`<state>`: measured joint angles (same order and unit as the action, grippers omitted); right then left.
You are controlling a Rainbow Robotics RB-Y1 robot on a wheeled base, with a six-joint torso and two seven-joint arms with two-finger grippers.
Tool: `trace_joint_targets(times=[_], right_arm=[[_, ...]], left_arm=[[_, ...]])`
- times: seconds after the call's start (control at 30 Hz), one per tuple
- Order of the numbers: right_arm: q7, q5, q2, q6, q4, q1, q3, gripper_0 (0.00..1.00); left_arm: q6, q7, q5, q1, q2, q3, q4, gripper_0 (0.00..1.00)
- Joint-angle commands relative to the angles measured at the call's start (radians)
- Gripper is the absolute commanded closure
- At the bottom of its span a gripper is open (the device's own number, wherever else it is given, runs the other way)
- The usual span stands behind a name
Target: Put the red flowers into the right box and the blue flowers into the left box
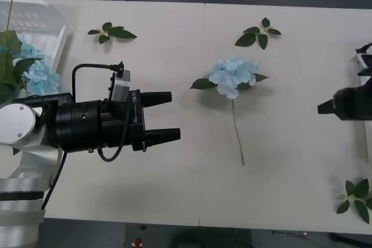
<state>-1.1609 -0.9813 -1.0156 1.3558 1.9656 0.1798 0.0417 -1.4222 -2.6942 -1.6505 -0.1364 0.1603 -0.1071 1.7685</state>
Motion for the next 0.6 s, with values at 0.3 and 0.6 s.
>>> trace_joint_targets(times=[0.3, 0.6], right_arm=[[0.196, 0.135, 0.193, -0.038, 0.047, 0.228, 0.228, 0.04], [0.216, 0.251, 0.321, -0.136, -0.119, 0.369, 0.434, 0.05]], left_arm=[[-0.003, -0.011, -0.011, -0.005, 0.002, -0.002, 0.016, 0.0], [-0.003, -0.011, -0.011, -0.005, 0.002, -0.002, 0.016, 0.0]])
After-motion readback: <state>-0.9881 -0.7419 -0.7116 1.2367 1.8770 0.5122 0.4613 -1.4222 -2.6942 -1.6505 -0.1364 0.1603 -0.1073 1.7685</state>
